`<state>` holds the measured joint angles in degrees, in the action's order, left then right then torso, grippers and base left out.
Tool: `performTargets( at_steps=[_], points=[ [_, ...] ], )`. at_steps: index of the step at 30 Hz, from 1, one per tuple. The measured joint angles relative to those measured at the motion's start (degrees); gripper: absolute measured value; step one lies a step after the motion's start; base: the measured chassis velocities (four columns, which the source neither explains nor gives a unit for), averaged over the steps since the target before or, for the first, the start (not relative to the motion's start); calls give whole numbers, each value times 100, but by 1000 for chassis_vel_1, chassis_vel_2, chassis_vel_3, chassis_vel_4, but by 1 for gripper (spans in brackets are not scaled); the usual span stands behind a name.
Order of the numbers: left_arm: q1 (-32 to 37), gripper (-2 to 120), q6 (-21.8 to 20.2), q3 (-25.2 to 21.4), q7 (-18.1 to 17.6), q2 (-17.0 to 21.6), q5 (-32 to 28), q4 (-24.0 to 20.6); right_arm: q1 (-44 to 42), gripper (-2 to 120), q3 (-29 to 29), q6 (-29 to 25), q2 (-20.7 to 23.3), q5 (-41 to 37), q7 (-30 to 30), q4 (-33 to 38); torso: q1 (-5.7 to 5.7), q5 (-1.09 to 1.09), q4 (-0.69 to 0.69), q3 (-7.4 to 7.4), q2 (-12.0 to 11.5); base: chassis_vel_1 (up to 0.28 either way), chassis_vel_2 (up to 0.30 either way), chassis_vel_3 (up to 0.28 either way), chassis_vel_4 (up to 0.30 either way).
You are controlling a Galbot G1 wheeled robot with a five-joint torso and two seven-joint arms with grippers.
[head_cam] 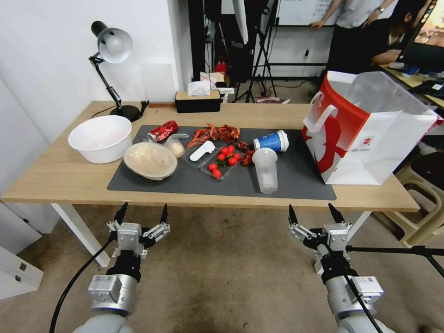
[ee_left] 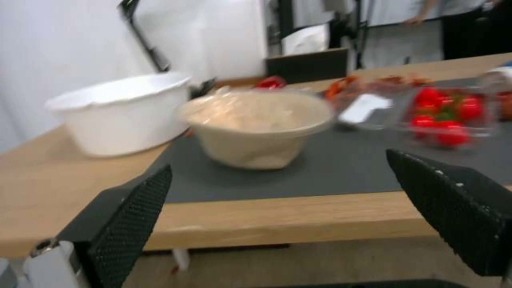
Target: Pick up the trash from the table and place it into the takeout bag.
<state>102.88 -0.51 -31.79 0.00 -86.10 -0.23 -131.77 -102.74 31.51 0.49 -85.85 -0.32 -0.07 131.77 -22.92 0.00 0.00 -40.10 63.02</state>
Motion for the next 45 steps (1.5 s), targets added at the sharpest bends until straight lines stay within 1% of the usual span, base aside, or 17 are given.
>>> performTargets(
  at_steps=[7, 9, 10, 11, 12, 13, 14, 15, 16, 18, 19, 22, 26, 27, 28, 29, 45],
  points=[
    [-44, 100, -100, -55, 2, -36, -51, 0, 7, 100, 0, 6, 7, -12, -3, 0, 0, 0, 0, 0, 0, 0, 0, 0, 0],
    [-395, 100, -833, -470, 0, -305, -402, 8, 426, 100, -6, 477, 160, -397, -112, -17, 0, 0, 0, 0, 0, 0, 0, 0, 0],
    [-395, 100, -833, -470, 0, -305, -402, 8, 426, 100, -6, 477, 160, -397, -112, -17, 0, 0, 0, 0, 0, 0, 0, 0, 0],
    [-528, 100, -1106, -625, -1, -405, -532, 11, 725, 100, -16, 814, 271, -673, -189, -30, -1, 1, 0, 0, 0, 0, 0, 0, 0],
    [-542, 100, -921, -621, -5, -412, -429, 17, 941, 100, -15, 781, 328, -618, -178, -37, -3, 1, 4, -2, -2, 0, 0, 0, 0],
    [-426, 100, -454, -394, 5, -289, -225, 7, 1017, 100, -11, 418, 258, -339, -102, -18, -5, -2, 4, -1, -2, 0, 0, 0, 0],
    [-382, 100, -422, -387, 5, -285, -223, 16, 866, 100, -11, 214, 176, -186, -60, -14, -3, 1, 0, -1, -1, 0, 0, 0, 0],
    [-382, 100, -422, -387, 5, -285, -223, 16, 866, 100, -11, 214, 176, -186, -60, -14, -3, 1, 0, -1, -1, 0, 0, 0, 0],
    [-533, 100, -727, -606, 0, -431, -398, 38, 824, 100, -19, 261, 185, -246, -76, -22, 1, -2, -5, 0, 0, 0, 0, 0, 0],
    [-626, 100, -926, -761, 0, -544, -529, 69, 1152, 100, -61, 693, 362, -709, -237, -53, 0, -1, 0, -1, -1, 0, 0, 0, 0],
    [-626, 100, -926, -761, 0, -544, -529, 69, 1152, 100, -61, 693, 362, -709, -237, -53, 0, -1, 0, -1, -1, 0, 0, 0, 0],
    [-580, 100, -877, -771, 1, -538, -536, 73, 1786, 100, -135, 1466, 676, -1513, -521, -118, -1, -1, 3, -1, -1, 0, 0, 0, 0],
    [-564, 100, -821, -786, 4, -489, -539, 87, 1803, 100, -237, 1497, 739, -1729, -659, -218, 0, 3, -6, 0, 0, 0, 0, 0, 0],
    [-564, 100, -821, -786, 4, -489, -539, 87, 1803, 100, -237, 1497, 739, -1729, -659, -218, 0, 3, -6, 0, 0, 0, 0, 0, 0],
    [-593, 100, -816, -759, 7, -436, -546, 122, 1930, 100, -385, 1489, 816, -1956, -828, -346, 0, -5, 4, 0, 0, 0, 0, 0, 0],
    [-630, 100, -815, -694, 16, -382, -551, 174, 1954, 100, -419, 1479, 819, -2070, -925, -386, -1, 3, -2, 0, 0, 0, 0, 0, 0],
    [-732, 100, -761, -591, 35, -202, -612, 369, 2266, 100, -712, 1455, 872, -2417, -1081, -687, 0, 0, 0, 0, 0, 0, 0, 0, 0]
  ],
)
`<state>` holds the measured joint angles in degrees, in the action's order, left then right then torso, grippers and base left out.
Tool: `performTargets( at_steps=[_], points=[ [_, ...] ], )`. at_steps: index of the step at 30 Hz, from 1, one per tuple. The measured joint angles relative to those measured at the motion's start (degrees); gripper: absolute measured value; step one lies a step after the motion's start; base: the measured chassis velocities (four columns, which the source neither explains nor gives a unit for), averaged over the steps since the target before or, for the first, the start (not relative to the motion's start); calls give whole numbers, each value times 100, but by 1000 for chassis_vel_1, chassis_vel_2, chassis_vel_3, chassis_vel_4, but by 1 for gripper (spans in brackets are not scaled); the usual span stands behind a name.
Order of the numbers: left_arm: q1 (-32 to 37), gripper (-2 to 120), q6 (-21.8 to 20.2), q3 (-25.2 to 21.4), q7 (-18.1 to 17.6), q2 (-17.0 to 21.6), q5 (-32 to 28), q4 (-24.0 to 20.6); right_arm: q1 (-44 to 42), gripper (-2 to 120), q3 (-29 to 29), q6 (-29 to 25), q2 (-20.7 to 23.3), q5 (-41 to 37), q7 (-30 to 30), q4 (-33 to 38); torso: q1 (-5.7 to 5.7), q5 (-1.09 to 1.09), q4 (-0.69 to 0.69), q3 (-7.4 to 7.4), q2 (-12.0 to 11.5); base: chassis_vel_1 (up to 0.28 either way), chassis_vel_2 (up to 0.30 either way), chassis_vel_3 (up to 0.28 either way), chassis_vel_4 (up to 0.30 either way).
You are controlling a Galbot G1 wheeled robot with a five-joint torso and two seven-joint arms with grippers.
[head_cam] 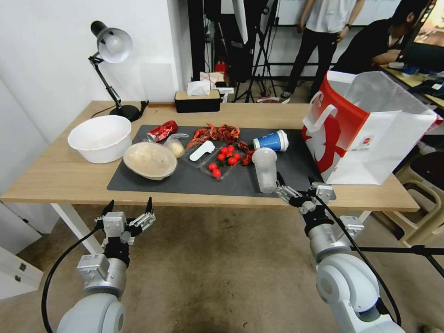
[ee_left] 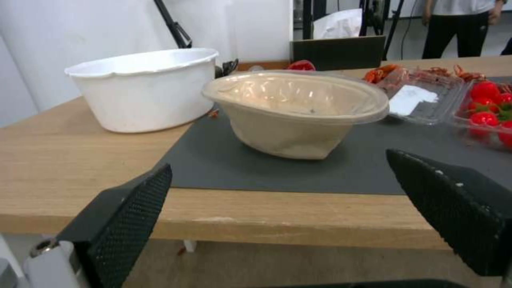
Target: Pick up the trash from the table and place it into the takeout bag.
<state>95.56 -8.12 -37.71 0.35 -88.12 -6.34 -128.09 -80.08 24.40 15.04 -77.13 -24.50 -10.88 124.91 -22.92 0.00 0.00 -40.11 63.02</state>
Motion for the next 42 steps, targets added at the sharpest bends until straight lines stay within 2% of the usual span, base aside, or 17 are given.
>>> performTargets(
  at_steps=[17, 32, 38, 39, 42],
  points=[
    [-69, 100, 65, -24, 18, -75, 15, 116, 726, 100, -547, 142, 194, -311, -410, -743, 0, 0, 0, 0, 0, 0, 0, 0, 0],
    [3, 100, 196, -143, 17, -125, 35, 116, 1080, 100, -992, 270, 126, -323, -818, -1177, 0, 0, 0, 0, 0, 0, 0, 0, 0],
    [9, 100, 241, -147, 13, -133, 45, 129, 1083, 89, -1019, 302, 117, -308, -894, -1178, 0, 0, 0, 0, 0, 0, 0, 0, 0],
    [11, 100, 251, -147, 13, -133, 48, 132, 1076, 84, -1019, 315, 117, -303, -915, -1178, 0, 0, 0, 0, 0, 0, 0, 0, 0],
    [12, 100, 264, -147, 12, -131, 53, 136, 1066, 77, -1019, 326, 112, -299, -929, -1171, 0, 0, 0, 0, 0, 0, 0, 0, 0]
  ],
)
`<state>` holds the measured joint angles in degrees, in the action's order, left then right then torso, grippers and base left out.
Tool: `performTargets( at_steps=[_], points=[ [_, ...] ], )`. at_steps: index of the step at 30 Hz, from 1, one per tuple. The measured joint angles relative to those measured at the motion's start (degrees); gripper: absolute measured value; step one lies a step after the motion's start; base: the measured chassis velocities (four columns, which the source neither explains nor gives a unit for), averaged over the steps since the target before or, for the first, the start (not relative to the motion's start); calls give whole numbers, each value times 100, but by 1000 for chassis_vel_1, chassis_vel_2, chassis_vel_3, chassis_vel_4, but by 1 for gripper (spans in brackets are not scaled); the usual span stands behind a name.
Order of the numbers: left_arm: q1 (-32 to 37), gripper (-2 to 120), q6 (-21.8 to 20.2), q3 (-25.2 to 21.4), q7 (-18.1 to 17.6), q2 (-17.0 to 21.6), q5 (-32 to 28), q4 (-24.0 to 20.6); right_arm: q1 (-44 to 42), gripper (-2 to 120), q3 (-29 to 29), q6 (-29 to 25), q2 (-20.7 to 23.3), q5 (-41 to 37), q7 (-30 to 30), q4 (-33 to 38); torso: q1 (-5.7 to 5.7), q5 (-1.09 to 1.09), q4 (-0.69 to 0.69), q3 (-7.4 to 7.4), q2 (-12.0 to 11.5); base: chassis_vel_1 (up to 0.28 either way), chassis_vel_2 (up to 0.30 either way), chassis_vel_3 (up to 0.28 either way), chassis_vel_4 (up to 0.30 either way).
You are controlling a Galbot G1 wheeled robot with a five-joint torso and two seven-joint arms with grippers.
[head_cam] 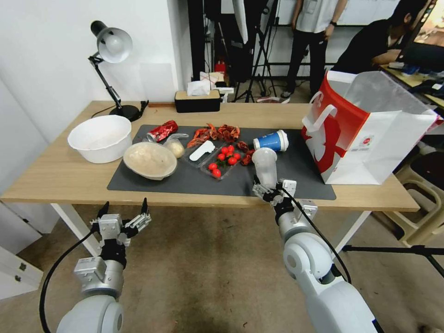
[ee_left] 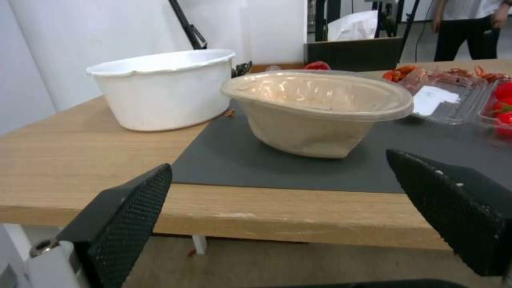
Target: Pick up the trash from the table and place it into the takeout bag.
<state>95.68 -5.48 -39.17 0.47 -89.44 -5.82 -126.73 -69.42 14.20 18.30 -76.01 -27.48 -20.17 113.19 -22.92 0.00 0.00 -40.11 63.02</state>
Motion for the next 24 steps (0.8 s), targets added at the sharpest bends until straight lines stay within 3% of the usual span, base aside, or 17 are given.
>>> performTargets(
  at_steps=[2, 4, 11, 15, 24],
  points=[
    [1, 100, 9, 1, -1, 2, 4, 3, -11, 70, 0, 8, -4, 2, -7, 10, 0, 0, 0, 0, 0, 0, 0, 0, 0],
    [18, 100, 46, 1, -6, 3, 10, 17, -56, 52, 3, 37, -17, 16, -33, 41, 0, 0, 0, 0, 0, 0, 0, 0, 0],
    [37, 100, 85, -16, -11, 14, 14, 18, -106, 51, 15, -1, -22, 23, -4, 158, 0, -2, 0, 0, 0, 0, 0, 0, 0],
    [43, 100, 97, -23, -13, 16, 15, 17, -125, 51, 153, -290, 37, -8, 363, 470, 0, -1, 0, 0, 0, 0, 0, 0, 0],
    [46, 100, 111, -5, -15, 5, 42, 16, 283, 51, 987, -846, 827, -1209, 1124, 1287, 0, -2, 0, 0, 0, 0, 0, 0, 0]
  ],
)
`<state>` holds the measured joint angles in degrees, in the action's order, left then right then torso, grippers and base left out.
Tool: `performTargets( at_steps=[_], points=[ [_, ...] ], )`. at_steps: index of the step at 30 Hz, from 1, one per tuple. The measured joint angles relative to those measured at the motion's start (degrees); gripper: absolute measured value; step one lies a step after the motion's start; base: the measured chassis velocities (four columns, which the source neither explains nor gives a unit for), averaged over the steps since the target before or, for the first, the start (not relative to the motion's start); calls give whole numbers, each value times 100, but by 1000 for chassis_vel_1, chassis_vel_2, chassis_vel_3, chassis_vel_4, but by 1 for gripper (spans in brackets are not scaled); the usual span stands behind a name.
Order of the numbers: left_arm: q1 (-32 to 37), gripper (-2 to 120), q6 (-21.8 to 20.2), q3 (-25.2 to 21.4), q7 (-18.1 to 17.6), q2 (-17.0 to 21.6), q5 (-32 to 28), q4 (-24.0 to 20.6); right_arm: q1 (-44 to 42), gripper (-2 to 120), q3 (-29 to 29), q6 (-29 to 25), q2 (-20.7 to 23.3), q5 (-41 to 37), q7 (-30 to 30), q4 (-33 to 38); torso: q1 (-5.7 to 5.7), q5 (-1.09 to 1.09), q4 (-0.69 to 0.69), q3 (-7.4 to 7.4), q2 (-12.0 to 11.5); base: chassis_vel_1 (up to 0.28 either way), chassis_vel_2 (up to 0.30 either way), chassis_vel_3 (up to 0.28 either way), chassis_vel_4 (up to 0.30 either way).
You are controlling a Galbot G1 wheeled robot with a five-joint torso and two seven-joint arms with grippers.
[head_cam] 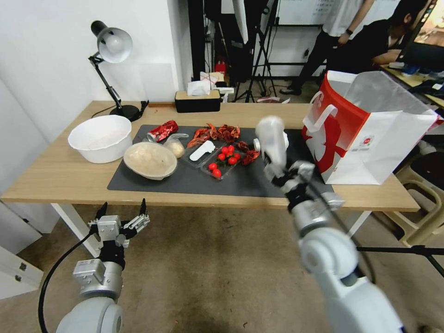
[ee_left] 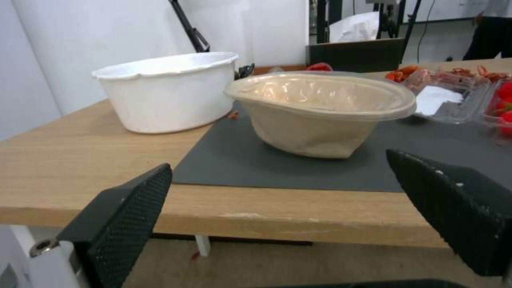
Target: Pick up the trash from the table and place it into the takeout bag.
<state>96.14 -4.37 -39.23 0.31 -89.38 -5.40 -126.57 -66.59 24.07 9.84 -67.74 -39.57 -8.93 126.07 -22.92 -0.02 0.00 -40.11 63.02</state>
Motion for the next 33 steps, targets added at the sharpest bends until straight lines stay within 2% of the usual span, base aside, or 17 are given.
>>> performTargets(
  at_steps=[2, 3, 6, 7, 10, 11, 14, 16, 19, 23, 31, 33],
  points=[
    [1, 100, 3, 9, 0, -12, 14, 0, 237, 51, 348, -114, 292, -319, 81, 52, 0, 1, 0, 0, 0, 0, 0, 0, 0],
    [1, 100, 3, 9, 0, -12, 14, 0, 237, 51, 348, -114, 292, -319, 81, 52, 0, 1, 0, 0, 0, 0, 0, 0, 0],
    [28, 100, 36, 22, 0, -26, 62, 0, 767, 51, 966, -113, 881, -863, -98, -9, 0, 2, 1, 0, 0, 0, 0, 0, 0],
    [28, 100, 36, 22, 0, -26, 62, 0, 767, 51, 966, -113, 881, -863, -98, -9, 0, 2, 1, 0, 0, 0, 0, 0, 0],
    [57, 100, 91, 31, 0, -37, 101, -4, 1235, 51, 1281, 64, 1419, -1238, -587, -364, 0, 0, 0, 0, 0, 0, 0, 0, 0],
    [57, 100, 91, 31, 0, -37, 101, -4, 1235, 51, 1281, 64, 1419, -1238, -587, -364, 0, 0, 0, 0, 0, 0, 0, 0, 0],
    [73, 100, 118, 34, 0, -51, 121, -24, 1587, 51, 1324, 285, 1739, -1389, -1145, -783, -1, 0, 0, 0, 0, 0, 0, 0, 0],
    [79, 100, 125, 34, 1, -55, 130, -30, 1681, 51, 1305, 409, 1789, -1470, -1370, -891, 0, 0, -1, 0, 0, 0, 0, 0, 0],
    [110, 100, 182, 35, 2, -70, 167, -45, 1906, 51, 1163, 845, 1824, -1731, -2046, -1141, 0, 0, 0, 0, 0, 0, 0, 0, 0],
    [149, 100, 251, 24, 3, -76, 198, -59, 2006, 51, 1063, 1175, 1781, -1901, -2443, -1281, 0, 0, 0, 0, 0, 0, 0, 0, 0],
    [208, 100, 327, -21, 3, -80, 239, -78, 2081, 51, 1022, 1464, 1675, -2001, -2720, -1387, 0, 2, 0, 0, 0, 0, 0, 0, 0],
    [219, 100, 330, -23, 2, -81, 250, -92, 2080, 63, 1026, 1501, 1671, -2005, -2722, -1391, 0, 2, 0, 0, 0, 0, 0, 0, 0]
  ],
)
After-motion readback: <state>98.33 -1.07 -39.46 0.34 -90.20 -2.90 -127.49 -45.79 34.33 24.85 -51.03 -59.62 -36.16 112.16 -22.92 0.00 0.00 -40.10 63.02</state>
